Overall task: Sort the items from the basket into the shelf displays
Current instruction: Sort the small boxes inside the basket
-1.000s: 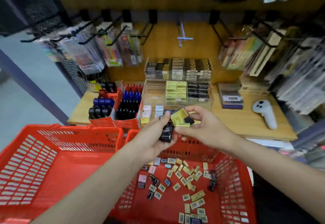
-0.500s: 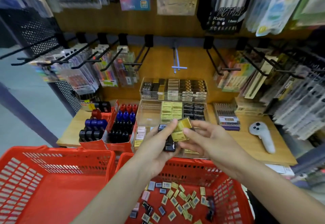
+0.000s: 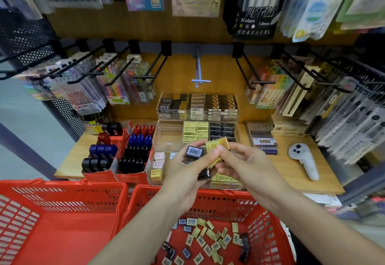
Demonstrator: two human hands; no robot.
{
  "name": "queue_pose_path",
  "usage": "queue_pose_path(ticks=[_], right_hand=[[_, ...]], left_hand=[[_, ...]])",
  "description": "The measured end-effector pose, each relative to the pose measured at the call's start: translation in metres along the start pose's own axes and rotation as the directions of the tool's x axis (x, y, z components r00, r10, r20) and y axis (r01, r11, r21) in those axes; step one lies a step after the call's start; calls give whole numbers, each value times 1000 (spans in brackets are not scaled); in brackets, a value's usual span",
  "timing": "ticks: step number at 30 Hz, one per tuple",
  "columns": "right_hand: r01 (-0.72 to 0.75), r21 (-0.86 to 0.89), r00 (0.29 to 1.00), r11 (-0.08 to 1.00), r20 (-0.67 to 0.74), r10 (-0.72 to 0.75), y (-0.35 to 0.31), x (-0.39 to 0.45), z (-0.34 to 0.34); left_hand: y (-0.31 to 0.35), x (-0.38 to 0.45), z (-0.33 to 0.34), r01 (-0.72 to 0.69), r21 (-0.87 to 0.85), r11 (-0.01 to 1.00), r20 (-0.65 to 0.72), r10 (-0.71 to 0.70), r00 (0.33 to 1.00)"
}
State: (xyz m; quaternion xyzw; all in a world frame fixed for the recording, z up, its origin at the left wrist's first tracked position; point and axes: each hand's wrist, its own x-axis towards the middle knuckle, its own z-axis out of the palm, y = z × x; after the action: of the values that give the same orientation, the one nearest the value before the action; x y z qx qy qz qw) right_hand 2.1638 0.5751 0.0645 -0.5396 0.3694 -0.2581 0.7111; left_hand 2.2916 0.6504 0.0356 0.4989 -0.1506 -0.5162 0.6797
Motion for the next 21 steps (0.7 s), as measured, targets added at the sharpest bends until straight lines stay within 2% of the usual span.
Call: queue_pose_path(ticks=[3,6,8,11,15,21], right_hand=[[-24,11,999,1000,31,23,-1,-2,-2],[-41,63,999,997,0,41,0,-2,1],[-42,89,999,995,-25,44,1,-2,5],[-58,169,997,984,-45,66,-1,-1,9],[10,39,996,999,-89,-7,-6,6,8],[-20,-4,986,1000,-165,19,-5,40,3]], left_hand=[[2,-1,-2,-4,54,999,70,0,998],[3,-2,-4,-18,62,998,83,13,996],[3,-2,-5,-30,32,999,57,28,998],[4,-1,-9,-6,-101,995,11,7,1000],[15,10,-18,-7,-203,979,-62,-6,998],[29,44,-50,-80,-84,993,-156,67,985]])
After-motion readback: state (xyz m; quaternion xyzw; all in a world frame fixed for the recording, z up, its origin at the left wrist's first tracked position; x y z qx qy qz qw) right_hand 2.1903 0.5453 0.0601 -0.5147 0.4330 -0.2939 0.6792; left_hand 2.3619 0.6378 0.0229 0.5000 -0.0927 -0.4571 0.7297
